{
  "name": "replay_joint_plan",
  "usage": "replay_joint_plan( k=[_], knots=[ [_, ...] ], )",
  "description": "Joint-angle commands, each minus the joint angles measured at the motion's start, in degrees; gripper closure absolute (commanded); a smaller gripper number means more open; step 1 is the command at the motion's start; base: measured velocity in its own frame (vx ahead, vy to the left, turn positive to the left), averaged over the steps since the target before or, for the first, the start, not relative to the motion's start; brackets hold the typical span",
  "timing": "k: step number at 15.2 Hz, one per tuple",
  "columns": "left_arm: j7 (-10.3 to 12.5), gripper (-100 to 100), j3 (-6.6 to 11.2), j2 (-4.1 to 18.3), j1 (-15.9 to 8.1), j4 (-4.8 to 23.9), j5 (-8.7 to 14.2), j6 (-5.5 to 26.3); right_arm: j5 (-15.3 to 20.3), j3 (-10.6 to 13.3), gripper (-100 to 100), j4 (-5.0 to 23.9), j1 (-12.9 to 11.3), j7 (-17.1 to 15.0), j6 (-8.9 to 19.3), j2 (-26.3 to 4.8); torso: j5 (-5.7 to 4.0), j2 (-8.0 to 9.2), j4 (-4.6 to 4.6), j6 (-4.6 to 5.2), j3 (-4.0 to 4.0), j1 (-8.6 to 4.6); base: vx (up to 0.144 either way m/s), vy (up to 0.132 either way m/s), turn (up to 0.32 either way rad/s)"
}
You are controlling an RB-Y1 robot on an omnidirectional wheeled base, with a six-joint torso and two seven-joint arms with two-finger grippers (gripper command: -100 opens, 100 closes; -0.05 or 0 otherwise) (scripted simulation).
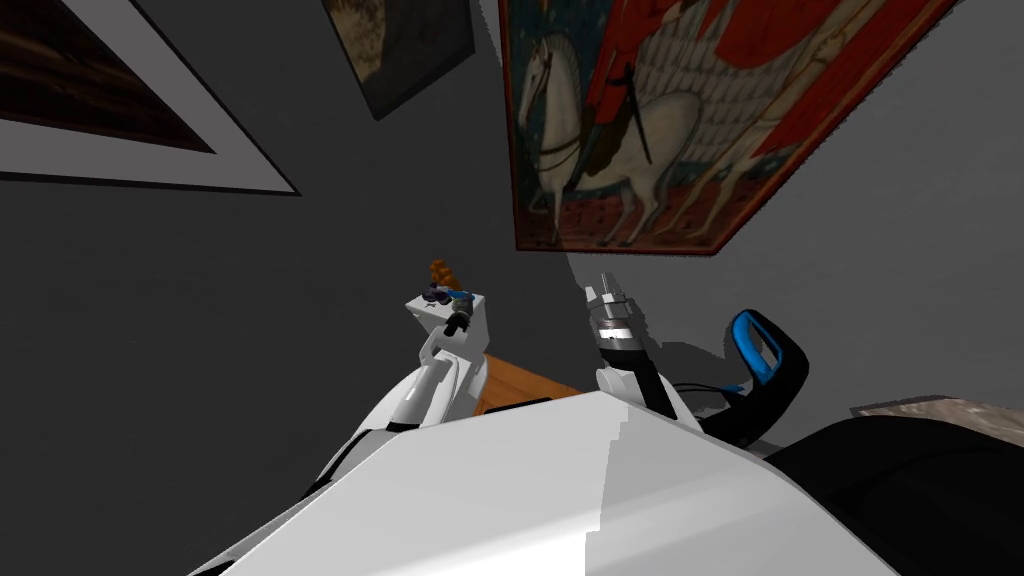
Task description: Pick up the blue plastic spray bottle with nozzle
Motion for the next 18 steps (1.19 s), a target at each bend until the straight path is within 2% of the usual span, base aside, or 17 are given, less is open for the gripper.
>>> replay_joint_plan(
  k=[1,3,4,5,6,7,8,9,10,11,12,13,15,16,17,18],
  knots=[
    [0.24,-100,-0.57,0.08,-2.86,2.86,-0.78,2.86,0.00,0.00,0,0.00,0.00,0.00,0.00,0.00,0.00,0.00,0.00,0.00,0.00,0.00,0.023,-0.063,0.050],
    [0.24,-100,-0.57,0.08,-3.57,3.79,-0.78,4.24,0.00,0.00,0,0.00,0.00,0.00,0.00,0.01,-0.04,-0.09,-0.02,0.01,-0.05,-0.22,0.030,-0.106,0.036],
    [0.40,-100,-0.98,0.07,-5.87,5.89,-1.49,6.31,0.00,0.01,0,0.00,0.00,0.00,0.00,0.01,-0.06,-0.10,-0.02,0.02,-0.06,-0.30,0.016,-0.112,0.056],
    [0.40,-100,-0.98,0.07,-6.81,7.17,-1.49,7.24,0.00,0.01,0,0.00,0.00,0.00,0.00,0.01,-0.07,-0.09,-0.02,0.01,-0.05,-0.34,0.014,-0.102,0.048],
    [0.40,-100,-0.98,0.07,-6.81,7.17,-1.49,7.32,0.00,0.01,0,0.00,0.00,0.00,0.00,0.01,-0.08,-0.08,-0.02,0.01,-0.05,-0.33,0.005,-0.059,0.017],
    [0.54,-100,-1.37,0.05,-9.02,9.41,-2.18,9.23,0.00,0.01,0,0.00,0.00,0.00,0.00,0.01,-0.06,-0.04,-0.01,0.01,-0.03,-0.23,0.001,-0.057,0.064],
    [0.54,-100,-1.37,0.05,-10.07,10.52,-2.18,10.26,0.00,0.00,0,0.00,0.00,0.00,0.00,0.00,-0.04,-0.03,0.00,0.00,-0.02,-0.18,0.009,-0.069,0.065],
    [0.54,-100,-1.37,0.05,-10.07,10.52,-2.18,10.35,0.00,0.00,0,0.00,0.00,0.00,0.00,0.00,-0.04,-0.04,-0.01,0.00,-0.02,-0.18,0.012,-0.052,0.024],
    [0.64,-100,-1.74,0.03,-12.32,12.99,-2.85,12.15,0.00,0.00,0,0.00,0.00,0.00,0.00,0.00,-0.03,-0.04,-0.01,0.00,-0.02,-0.14,0.011,-0.060,0.073],
    [0.64,-100,-1.74,0.03,-13.31,13.85,-2.85,13.06,0.00,0.00,0,0.00,0.00,0.00,0.00,0.00,-0.03,-0.05,-0.01,0.00,-0.02,-0.15,0.009,-0.060,0.086],
    [0.64,-100,-1.74,0.03,-13.31,13.85,-2.85,13.32,0.00,0.00,0,0.00,0.00,0.00,0.00,0.00,-0.04,-0.05,0.00,0.00,-0.03,-0.14,0.007,-0.033,0.049],
    [0.71,-100,-2.09,0.01,-15.51,16.04,-3.51,15.30,0.00,0.00,0,0.00,0.00,0.00,0.00,0.00,-0.02,-0.08,-0.01,-0.01,-0.04,-0.05,0.005,-0.038,0.083],
    [0.71,-100,-2.09,0.01,-16.53,17.13,-3.51,16.22,0.00,0.00,0,0.00,0.00,0.00,0.00,0.00,-0.03,-0.17,0.02,-0.13,-0.08,0.05,0.014,-0.047,0.072],
    [0.75,-100,-2.43,-0.01,-18.60,19.13,-4.14,18.42,0.00,0.00,0,0.00,0.00,0.00,0.00,0.00,-0.03,-0.25,0.02,-0.15,-0.11,0.13,0.024,-0.060,0.089],
    [0.75,-100,-2.43,-0.01,-19.52,19.93,-4.14,19.04,0.00,0.00,0,0.00,0.00,0.00,0.00,0.00,-0.03,-0.32,0.01,-0.17,-0.15,0.14,0.018,-0.066,0.100],
    [0.75,-100,-2.43,-0.01,-19.69,20.35,-4.14,19.04,0.00,0.00,0,0.00,0.00,0.00,0.00,0.00,-0.03,-0.35,0.00,-0.16,-0.17,0.13,0.008,-0.043,0.053]
  ],
)
